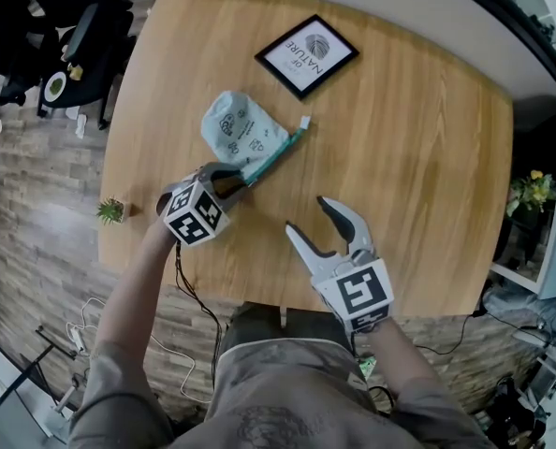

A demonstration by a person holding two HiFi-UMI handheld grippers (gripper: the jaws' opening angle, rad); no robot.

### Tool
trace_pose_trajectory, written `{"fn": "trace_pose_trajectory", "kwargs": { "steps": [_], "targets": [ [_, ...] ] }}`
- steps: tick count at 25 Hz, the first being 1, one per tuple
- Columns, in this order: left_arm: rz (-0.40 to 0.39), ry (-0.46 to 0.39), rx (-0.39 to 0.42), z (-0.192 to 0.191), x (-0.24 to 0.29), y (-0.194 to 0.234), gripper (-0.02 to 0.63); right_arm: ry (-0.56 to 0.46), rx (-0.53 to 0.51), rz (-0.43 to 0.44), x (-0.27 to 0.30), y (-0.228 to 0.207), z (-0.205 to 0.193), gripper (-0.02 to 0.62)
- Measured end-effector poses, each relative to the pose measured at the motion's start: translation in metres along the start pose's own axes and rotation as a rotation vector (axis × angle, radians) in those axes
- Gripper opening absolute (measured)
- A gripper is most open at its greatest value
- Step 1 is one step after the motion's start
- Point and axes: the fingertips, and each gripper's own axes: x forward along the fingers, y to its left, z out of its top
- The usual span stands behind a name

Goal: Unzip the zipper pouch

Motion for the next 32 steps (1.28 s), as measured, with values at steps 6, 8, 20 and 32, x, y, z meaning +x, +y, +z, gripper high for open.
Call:
{"fn": "trace_pose_trajectory", "kwargs": {
  "steps": [6,8,20,32],
  "targets": [
    [0.000,-0.020,-0.099,0.007,0.006,-0.002,0.011,0.007,0.010,-0.010,-0.003,0.001,-0.006,0.239],
    [0.005,-0.025,-0.114,0.011,0.008,-0.004,0.009,0.005,0.014,-0.017,-0.006,0.000,-0.007,0.239],
    [0.045,-0.313,-0.489,0.067,-0.069,-0.001,0.005,-0.124,-0.016,-0.074,-0.050,-0.002,0.040,0.239],
    [0.165,-0.558,-0.644,0.127,-0.217,-0.028,0.005,-0.303,-0.128,0.005,-0.117,0.047,0.125,0.239]
  ]
}}
